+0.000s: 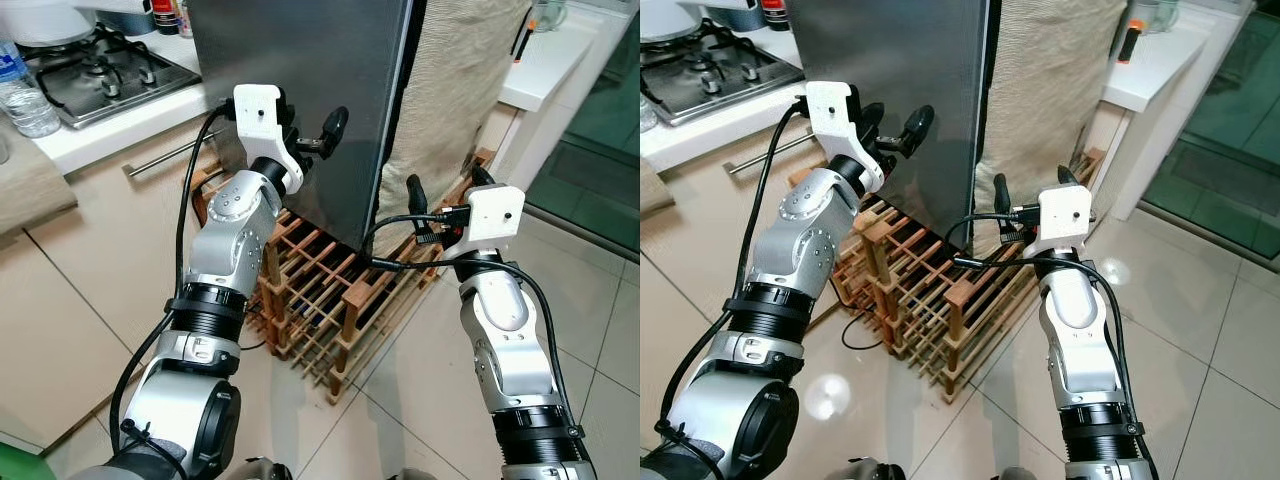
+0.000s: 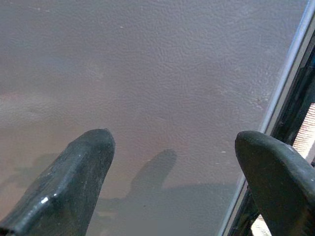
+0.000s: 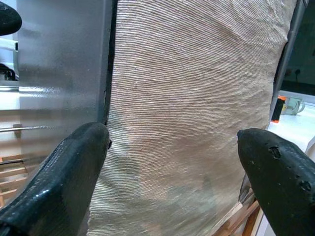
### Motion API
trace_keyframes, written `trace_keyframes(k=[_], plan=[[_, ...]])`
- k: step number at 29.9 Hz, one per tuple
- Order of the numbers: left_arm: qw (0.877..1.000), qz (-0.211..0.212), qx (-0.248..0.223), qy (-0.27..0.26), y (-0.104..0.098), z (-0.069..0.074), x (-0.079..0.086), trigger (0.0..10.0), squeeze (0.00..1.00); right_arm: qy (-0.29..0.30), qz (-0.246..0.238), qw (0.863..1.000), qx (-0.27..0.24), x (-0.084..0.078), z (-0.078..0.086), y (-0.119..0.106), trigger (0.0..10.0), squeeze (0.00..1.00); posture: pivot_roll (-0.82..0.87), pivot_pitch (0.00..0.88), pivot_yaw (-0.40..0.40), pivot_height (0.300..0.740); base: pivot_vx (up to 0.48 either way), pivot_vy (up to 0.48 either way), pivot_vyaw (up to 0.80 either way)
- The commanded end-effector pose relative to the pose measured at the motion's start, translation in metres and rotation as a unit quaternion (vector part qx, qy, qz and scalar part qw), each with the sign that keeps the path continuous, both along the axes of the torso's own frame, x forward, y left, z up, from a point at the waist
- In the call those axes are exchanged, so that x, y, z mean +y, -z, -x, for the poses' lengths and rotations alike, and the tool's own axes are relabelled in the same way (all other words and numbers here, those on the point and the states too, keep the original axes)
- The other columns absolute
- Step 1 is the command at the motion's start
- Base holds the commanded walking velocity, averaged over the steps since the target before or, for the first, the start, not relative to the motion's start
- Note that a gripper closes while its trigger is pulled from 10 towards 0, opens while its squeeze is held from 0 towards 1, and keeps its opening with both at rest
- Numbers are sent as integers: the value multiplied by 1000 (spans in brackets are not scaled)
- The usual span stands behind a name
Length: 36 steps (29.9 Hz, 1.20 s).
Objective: Restocking fridge
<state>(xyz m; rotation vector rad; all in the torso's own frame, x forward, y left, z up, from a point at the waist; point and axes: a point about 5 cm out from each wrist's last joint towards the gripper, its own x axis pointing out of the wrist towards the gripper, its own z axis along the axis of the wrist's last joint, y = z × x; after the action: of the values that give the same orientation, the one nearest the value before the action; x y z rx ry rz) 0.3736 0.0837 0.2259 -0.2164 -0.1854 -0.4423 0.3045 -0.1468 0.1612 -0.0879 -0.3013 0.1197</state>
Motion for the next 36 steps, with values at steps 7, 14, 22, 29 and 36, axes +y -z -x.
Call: trace_keyframes(k=[7,14,22,29,36], plan=[[1000,9,2,-8,0,1,-3,10000,0,-7,6,1000,-4,-4,-1,-1,10000,0,-152,0,-6,727,0,0,0],[1000,9,3,-11,1,1,-2,10000,0,-5,14,1000,2,-10,3,2,10000,0,-143,0,-9,727,0,0,0],[999,0,33,-21,19,8,7,10000,0,4,7,1000,7,-11,7,6,10000,0,-133,4,8,727,0,0,0],[1000,-19,16,-7,18,12,0,10000,0,1,0,1000,5,-9,3,5,10000,0,-117,10,8,727,0,52,0],[999,-45,-25,3,3,16,-3,10000,0,-16,-1,1000,6,2,1,8,10000,0,-86,10,3,727,0,463,0]])
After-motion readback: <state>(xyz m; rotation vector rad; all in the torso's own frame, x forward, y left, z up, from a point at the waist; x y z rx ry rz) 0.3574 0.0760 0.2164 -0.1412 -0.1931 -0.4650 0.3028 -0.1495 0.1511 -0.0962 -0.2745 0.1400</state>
